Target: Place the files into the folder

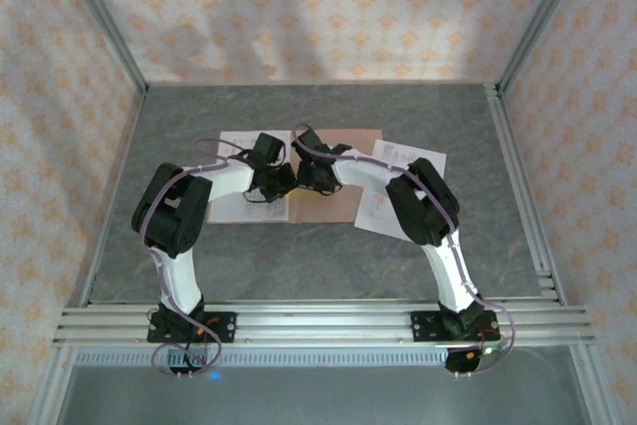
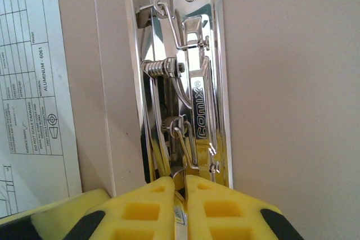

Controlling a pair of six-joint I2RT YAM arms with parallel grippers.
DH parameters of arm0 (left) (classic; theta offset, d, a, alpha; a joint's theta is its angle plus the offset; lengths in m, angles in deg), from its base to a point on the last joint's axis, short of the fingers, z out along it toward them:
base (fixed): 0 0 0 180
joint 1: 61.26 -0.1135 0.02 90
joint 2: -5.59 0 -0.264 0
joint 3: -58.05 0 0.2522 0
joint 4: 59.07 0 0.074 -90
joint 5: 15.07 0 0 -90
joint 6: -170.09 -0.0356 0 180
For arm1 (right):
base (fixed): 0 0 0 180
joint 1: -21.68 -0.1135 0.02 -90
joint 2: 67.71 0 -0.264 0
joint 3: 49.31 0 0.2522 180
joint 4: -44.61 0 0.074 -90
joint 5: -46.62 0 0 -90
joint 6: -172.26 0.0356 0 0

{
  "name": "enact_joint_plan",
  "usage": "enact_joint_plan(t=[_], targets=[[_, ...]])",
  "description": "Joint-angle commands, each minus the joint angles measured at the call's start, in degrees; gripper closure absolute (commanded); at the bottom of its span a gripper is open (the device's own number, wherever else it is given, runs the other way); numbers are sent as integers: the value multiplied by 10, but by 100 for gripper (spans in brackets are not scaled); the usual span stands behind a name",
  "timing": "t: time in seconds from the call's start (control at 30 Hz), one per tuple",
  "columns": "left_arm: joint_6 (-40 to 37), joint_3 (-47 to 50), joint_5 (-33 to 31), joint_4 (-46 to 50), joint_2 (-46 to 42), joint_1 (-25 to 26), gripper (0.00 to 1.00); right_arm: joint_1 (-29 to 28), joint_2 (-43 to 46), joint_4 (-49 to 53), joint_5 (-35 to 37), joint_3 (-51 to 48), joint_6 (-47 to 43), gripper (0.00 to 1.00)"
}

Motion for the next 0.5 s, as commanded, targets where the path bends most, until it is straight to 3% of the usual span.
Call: enact_joint_plan(t=[0.0, 0.47], targets=[[1, 50, -99, 123, 64, -22, 100, 18, -116, 184, 110, -77, -31, 89], [5, 59, -96, 118, 67, -28, 100, 21, -110, 184, 142, -75, -88, 80]])
